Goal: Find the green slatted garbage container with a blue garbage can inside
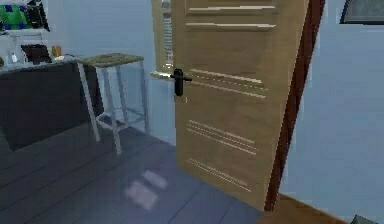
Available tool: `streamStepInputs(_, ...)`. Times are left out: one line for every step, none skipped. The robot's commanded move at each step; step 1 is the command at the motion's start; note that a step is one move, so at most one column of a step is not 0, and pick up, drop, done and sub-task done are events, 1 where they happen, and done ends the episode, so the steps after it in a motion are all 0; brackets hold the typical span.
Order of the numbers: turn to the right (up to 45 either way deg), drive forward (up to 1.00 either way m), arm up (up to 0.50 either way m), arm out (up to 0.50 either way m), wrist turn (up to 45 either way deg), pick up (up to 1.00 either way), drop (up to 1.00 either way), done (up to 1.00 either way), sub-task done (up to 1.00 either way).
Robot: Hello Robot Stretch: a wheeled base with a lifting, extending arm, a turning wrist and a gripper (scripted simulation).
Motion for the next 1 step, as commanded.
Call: streamStepInputs(-45.0, 0.00, 0.00, 0.00, 0.0, 0.00, 0.00, 0.00, 0.00)
